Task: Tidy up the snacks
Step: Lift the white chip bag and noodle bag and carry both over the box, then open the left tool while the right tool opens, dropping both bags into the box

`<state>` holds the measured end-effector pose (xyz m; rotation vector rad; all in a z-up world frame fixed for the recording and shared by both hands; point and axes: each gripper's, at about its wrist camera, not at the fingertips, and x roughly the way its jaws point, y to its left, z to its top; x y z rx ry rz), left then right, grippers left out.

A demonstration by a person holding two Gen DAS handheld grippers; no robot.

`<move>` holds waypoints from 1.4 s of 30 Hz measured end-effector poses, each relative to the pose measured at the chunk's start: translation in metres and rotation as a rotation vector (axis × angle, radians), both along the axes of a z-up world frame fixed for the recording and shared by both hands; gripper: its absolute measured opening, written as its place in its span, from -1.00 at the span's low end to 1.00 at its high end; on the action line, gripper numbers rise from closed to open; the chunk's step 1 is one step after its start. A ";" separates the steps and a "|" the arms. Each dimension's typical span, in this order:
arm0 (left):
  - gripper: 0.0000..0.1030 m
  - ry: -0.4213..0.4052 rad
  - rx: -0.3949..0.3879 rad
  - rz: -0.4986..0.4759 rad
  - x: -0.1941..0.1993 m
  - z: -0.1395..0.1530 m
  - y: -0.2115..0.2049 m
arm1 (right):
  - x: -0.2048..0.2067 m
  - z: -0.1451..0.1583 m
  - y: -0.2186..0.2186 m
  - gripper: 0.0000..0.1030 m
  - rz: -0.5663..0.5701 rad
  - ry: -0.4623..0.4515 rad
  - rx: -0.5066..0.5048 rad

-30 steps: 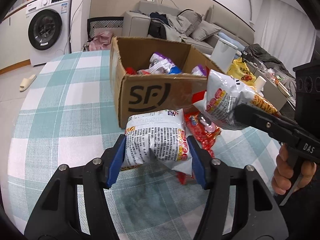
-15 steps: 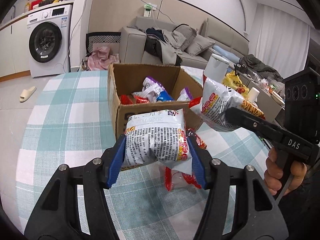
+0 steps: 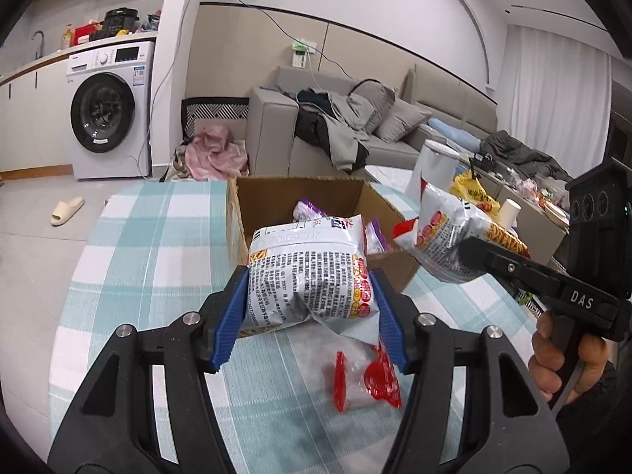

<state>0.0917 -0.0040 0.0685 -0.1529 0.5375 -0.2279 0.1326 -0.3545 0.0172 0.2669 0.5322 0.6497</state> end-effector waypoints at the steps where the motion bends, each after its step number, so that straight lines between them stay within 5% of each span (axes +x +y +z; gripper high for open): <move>1: 0.11 -0.004 -0.003 0.000 0.001 0.001 0.000 | 0.001 0.001 0.000 -0.02 -0.005 -0.004 -0.002; 18: 0.12 -0.024 0.030 0.046 0.054 0.016 -0.011 | 0.043 0.016 0.015 -0.02 -0.083 0.011 -0.011; 42: 0.13 0.022 0.071 0.077 0.125 -0.020 -0.020 | 0.103 -0.009 0.029 -0.01 -0.147 0.101 -0.050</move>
